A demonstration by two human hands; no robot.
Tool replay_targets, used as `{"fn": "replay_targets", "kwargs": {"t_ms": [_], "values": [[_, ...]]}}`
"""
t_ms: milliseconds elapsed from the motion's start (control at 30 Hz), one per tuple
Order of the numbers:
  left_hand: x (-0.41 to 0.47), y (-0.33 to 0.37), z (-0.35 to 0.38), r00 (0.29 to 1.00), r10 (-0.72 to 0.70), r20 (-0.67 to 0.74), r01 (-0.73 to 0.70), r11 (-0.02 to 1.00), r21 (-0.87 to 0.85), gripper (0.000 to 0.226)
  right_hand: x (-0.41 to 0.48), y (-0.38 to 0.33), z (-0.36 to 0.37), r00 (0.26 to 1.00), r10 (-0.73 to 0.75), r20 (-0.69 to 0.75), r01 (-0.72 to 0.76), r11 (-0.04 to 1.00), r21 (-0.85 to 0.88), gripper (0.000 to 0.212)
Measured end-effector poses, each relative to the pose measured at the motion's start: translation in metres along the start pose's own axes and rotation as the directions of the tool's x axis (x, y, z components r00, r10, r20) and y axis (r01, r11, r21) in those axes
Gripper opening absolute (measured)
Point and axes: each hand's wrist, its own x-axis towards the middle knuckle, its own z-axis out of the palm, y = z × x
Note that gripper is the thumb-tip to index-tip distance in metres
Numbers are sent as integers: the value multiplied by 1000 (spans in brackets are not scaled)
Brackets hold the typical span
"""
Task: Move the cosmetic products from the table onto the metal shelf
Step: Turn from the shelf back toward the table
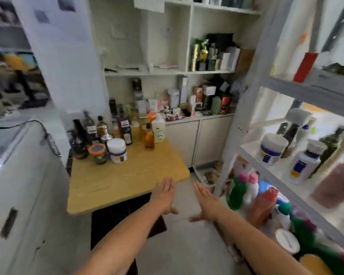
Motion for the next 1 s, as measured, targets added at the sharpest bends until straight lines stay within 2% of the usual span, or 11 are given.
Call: {"fn": "replay_targets", "kwargs": {"t_ms": [267, 567, 767, 1000], "values": [[-12, -105, -1, 941, -336, -30, 331, 938, -103, 113, 120, -81, -18, 954, -276, 113, 288, 952, -104, 125], [27, -180, -40, 786, -607, -117, 574, 787, -228, 115, 248, -125, -65, 855, -496, 152, 516, 843, -148, 126], [58, -189, -25, 764, -645, 6, 628, 741, -237, 117, 299, -127, -56, 822, -511, 249, 552, 824, -130, 127], [111, -263, -58, 754, -652, -81, 614, 743, -266, 116, 376, -159, -71, 857, -472, 205, 496, 864, -84, 128]]}}
